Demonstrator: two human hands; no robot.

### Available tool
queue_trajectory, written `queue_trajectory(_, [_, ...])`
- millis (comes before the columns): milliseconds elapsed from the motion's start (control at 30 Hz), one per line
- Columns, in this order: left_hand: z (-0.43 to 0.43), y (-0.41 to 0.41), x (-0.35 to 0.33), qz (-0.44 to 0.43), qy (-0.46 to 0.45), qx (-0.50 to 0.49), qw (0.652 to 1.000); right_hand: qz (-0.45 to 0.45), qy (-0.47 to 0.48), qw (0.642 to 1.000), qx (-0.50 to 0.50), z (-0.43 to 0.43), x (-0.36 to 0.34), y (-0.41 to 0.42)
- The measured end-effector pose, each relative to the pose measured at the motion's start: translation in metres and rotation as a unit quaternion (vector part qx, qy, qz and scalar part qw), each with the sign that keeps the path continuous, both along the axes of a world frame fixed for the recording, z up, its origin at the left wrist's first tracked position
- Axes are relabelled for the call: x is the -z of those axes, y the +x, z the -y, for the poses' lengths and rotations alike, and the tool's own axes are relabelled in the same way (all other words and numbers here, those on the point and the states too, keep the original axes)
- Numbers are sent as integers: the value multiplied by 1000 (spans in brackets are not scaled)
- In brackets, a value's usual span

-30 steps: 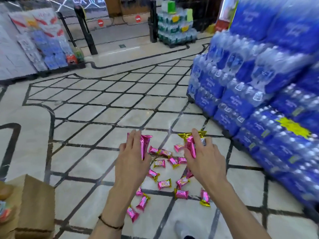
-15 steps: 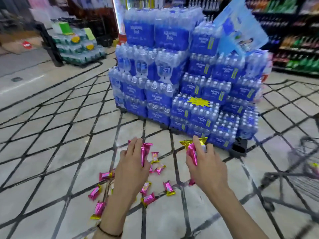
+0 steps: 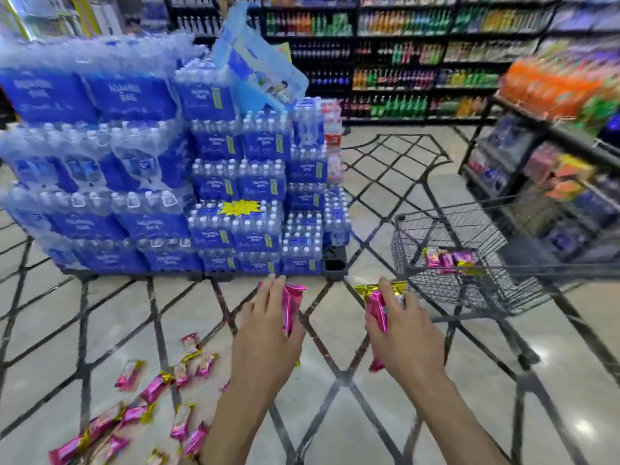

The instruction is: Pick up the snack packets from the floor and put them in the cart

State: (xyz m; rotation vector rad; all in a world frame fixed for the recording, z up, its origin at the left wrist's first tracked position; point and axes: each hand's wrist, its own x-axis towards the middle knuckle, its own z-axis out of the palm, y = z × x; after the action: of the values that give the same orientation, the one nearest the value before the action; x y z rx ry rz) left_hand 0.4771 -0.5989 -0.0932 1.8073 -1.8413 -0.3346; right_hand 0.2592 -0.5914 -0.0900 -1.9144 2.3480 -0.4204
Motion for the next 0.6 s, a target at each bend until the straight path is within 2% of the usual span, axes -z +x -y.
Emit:
queue_trajectory(300, [25,-163,5,-29,0,77,997,4,-16,996,90,-4,19,-149])
queue_trajectory(600, [103,-241,33,6,41,131,991,44,9,990,133,55,53,-220])
